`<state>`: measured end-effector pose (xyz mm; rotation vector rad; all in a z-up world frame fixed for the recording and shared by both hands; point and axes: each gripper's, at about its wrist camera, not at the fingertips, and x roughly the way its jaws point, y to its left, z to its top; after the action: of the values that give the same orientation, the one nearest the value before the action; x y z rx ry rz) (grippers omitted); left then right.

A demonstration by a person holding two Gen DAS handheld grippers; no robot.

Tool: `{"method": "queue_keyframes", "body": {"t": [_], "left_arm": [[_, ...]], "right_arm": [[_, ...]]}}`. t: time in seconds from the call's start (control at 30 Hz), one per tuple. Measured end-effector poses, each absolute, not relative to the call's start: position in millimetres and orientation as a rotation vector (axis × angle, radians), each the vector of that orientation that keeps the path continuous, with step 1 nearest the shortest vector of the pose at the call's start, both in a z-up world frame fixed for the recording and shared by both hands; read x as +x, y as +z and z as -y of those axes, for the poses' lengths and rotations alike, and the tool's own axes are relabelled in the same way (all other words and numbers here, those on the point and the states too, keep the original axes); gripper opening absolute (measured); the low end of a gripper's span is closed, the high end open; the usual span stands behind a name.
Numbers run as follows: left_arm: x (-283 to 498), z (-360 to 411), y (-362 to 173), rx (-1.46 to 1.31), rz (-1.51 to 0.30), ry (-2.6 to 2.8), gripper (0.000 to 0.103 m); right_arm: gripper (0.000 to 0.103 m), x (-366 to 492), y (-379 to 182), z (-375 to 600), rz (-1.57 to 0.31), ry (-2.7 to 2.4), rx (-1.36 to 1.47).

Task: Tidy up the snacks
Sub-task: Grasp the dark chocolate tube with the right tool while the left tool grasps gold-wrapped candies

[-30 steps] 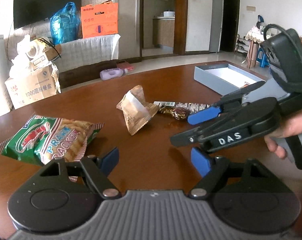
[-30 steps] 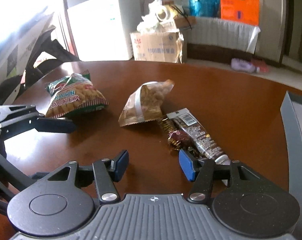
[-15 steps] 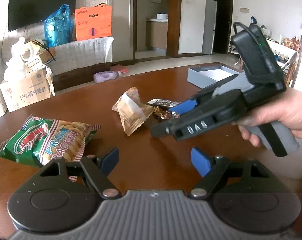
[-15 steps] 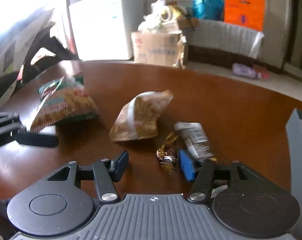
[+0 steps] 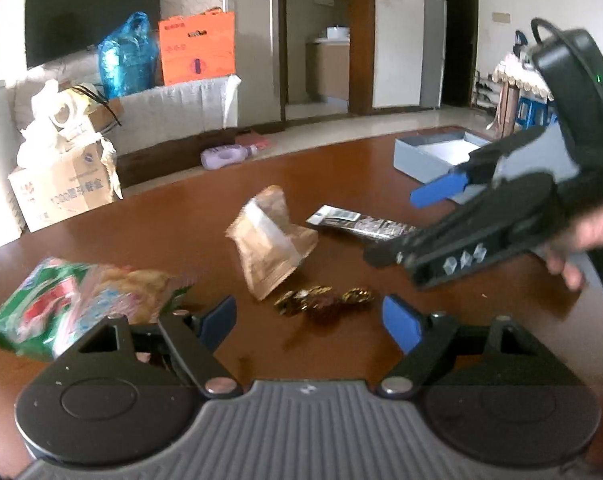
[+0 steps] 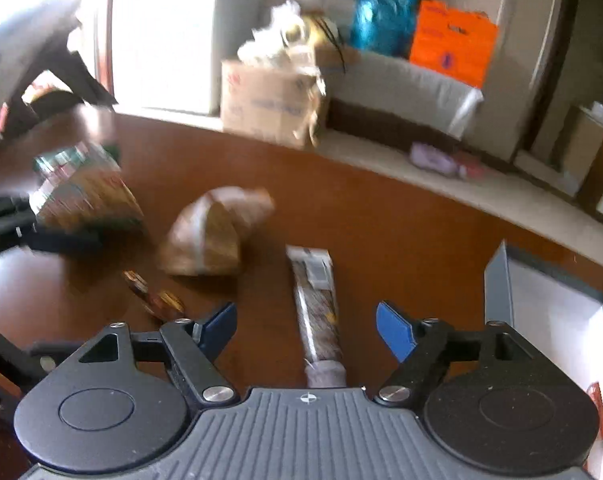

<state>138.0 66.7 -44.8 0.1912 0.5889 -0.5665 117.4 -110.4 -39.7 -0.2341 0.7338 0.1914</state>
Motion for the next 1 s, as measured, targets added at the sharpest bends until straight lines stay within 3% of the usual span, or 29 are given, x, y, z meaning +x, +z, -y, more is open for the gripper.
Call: {"method": "queue_keyframes", "body": {"t": [0.1,0.2,0.27,0.33,0.4,1.0], "left_arm": [[152,-51,-52,0.182,-0.627,-0.562,0.081],[161,-43,-57,0.156,-0.661,-0.602,0.080],[160,-43,-57,0.137,-0.660,-0.644,0.069],[163,-43,-57,0.117,-0.654,-0.649,0.043],[168,-44,-58,0.063,-0.669,-0.657,0.019],[128,-10,-53,0.152,-0.678,-0.571,0.019]], "right_arm": [[0.076,121,-48,118,-0.740,0.165,-0.183],[0.064,125,-52,122,-0.752,0.207,-0.099],[0.051,124,-50,119,-0.743,0.240,-0.110],[0.027,123,-49,119,-0.741,0.246,-0.112],[0.026,120,-45,117,-0.742,0.255,-0.114],[0.025,43,-18,127,-0.762,0.292,-0.162]]}}
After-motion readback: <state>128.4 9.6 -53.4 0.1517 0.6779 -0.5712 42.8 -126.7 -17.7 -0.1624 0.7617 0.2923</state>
